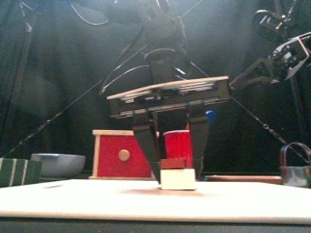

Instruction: Drop salmon sushi in bowl

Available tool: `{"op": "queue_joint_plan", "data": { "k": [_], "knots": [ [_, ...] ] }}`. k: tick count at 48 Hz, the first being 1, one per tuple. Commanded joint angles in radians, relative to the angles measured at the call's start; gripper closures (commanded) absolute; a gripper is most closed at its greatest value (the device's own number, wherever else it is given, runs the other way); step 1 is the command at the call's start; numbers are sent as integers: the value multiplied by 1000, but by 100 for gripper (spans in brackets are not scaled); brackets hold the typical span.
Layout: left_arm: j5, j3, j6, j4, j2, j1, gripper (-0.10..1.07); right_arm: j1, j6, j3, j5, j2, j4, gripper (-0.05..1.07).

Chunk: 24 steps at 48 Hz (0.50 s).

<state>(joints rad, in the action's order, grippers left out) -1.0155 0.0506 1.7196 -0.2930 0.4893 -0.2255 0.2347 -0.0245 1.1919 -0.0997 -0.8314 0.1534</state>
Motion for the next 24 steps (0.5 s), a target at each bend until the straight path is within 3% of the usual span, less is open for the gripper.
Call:
{"op": "queue_joint_plan", "data": {
  "k": [1, 13, 24],
  "knots": [
    [-26, 0, -8, -8, -92, 5, 27, 0, 2, -11, -2, 5, -2, 101],
    [-64, -48, -26, -35, -202, 2, 27, -2, 0, -11, 2, 5, -2, 101],
    [-98, -138, -92, -52, -333, 5, 27, 0, -2, -11, 9, 5, -2, 101]
  ]
}}
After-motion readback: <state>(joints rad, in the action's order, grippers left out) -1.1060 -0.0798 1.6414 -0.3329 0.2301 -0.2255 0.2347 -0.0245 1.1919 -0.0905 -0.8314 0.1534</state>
